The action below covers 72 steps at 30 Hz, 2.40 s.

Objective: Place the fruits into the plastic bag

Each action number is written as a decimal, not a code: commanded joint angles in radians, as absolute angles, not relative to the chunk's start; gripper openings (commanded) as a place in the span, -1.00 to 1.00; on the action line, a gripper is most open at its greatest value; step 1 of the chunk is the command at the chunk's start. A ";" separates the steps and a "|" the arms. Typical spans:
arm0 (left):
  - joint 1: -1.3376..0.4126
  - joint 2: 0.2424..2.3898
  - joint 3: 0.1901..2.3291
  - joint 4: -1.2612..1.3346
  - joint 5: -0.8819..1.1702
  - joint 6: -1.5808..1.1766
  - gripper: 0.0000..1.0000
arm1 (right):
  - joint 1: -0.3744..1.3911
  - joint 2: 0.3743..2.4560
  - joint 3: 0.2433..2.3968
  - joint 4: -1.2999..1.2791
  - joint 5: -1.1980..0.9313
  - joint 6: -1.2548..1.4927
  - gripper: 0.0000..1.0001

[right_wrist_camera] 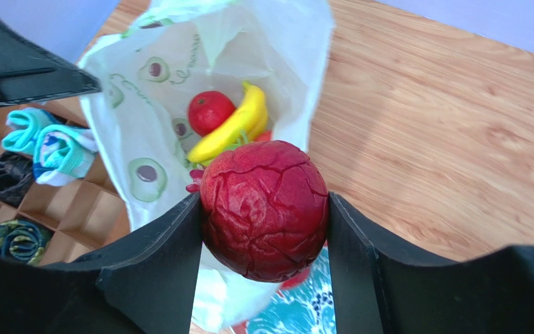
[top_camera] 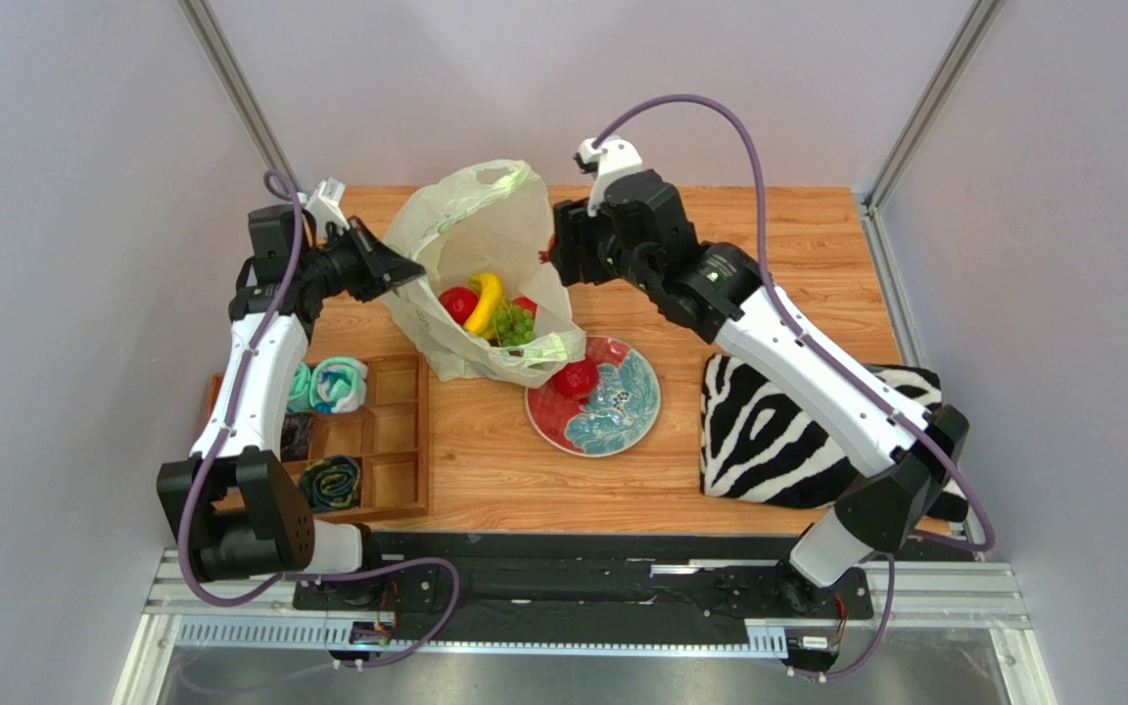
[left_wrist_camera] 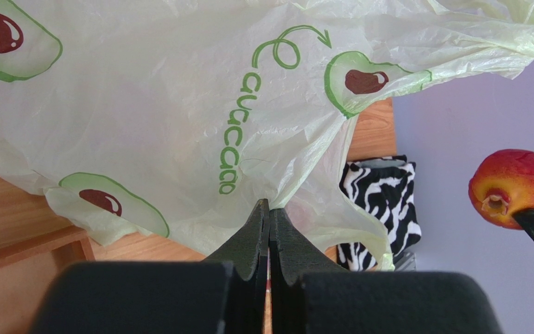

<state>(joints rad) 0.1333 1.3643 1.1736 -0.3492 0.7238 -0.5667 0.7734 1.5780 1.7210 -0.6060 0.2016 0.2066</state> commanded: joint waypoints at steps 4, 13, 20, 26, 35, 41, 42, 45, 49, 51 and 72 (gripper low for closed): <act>0.135 1.302 1.164 -0.337 0.729 -0.546 -1.00 | 0.825 1.811 1.900 -0.623 0.132 0.156 -0.43; 0.135 1.284 1.141 -0.336 0.727 -0.545 -1.00 | 0.825 1.997 2.034 -0.701 0.095 0.175 -0.46; 0.135 1.281 1.132 -0.333 0.727 -0.548 -1.00 | 0.825 2.029 2.048 -0.709 0.075 0.184 0.08; 0.135 1.284 1.129 -0.331 0.727 -0.551 -1.00 | 0.825 2.034 2.057 -0.704 0.061 0.181 0.38; 0.135 1.284 1.126 -0.333 0.729 -0.551 -1.00 | 0.827 2.031 2.048 -0.696 0.052 0.183 0.59; 0.137 1.279 1.126 -0.331 0.727 -0.552 -1.00 | 0.825 2.002 2.040 -0.677 0.046 0.190 0.54; 0.135 1.279 1.126 -0.331 0.727 -0.551 -1.00 | 0.824 1.994 2.040 -0.669 0.043 0.193 0.52; 0.137 1.281 1.127 -0.330 0.726 -0.552 -1.00 | 0.825 1.953 2.040 -0.654 0.051 0.199 0.52; 0.135 1.284 1.131 -0.325 0.724 -0.554 -1.00 | 0.822 1.847 2.002 -0.626 0.072 0.193 0.54; 0.137 1.290 1.128 -0.305 0.726 -0.571 -1.00 | 0.813 1.801 1.944 -0.612 0.078 0.204 0.55; 0.203 1.345 1.169 -0.319 0.738 -0.549 -1.00 | 0.632 1.519 1.180 -0.505 0.038 0.279 0.54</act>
<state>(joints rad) 0.1928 1.3407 1.1316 -0.3393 0.7246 -0.5720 0.6121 1.4960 1.1843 -0.5831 0.0795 0.2695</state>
